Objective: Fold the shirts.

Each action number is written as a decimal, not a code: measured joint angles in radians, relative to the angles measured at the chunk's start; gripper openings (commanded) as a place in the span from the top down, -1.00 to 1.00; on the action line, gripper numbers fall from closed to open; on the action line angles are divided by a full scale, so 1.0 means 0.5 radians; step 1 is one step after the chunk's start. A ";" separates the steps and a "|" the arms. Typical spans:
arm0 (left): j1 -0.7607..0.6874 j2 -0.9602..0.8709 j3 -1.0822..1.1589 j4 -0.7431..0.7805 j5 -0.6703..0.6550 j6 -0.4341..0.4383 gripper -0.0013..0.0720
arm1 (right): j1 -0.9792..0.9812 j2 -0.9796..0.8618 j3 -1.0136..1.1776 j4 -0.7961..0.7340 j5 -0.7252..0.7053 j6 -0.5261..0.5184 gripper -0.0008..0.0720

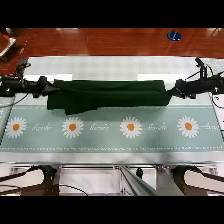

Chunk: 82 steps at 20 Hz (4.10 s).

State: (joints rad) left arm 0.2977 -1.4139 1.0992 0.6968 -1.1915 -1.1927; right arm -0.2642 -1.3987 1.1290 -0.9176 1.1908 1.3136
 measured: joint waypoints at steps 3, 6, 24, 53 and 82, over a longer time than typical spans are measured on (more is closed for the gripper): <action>-0.083 -0.245 0.304 0.089 0.009 -0.067 0.91 | 0.000 -0.182 0.169 0.014 -0.026 0.044 0.88; -0.137 -0.457 0.574 0.204 0.004 -0.162 0.91 | 0.000 -0.356 0.328 0.036 -0.037 0.076 0.88; 0.028 -0.754 1.004 0.726 -0.609 -0.527 -0.95 | -0.262 -0.447 0.508 0.135 0.182 0.092 -0.71; -0.579 0.656 -0.596 0.185 0.551 -0.176 0.91 | -0.003 -0.378 0.445 -0.063 0.139 0.090 0.88; -2.471 -1.125 1.226 -0.088 0.330 -0.472 0.91 | -0.019 1.928 -0.509 -0.404 0.579 0.448 0.88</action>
State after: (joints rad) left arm -0.9379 -1.9762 1.7123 0.6529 -1.0267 -1.4284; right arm -0.2737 -0.4347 0.8745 -1.1194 1.4803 1.5375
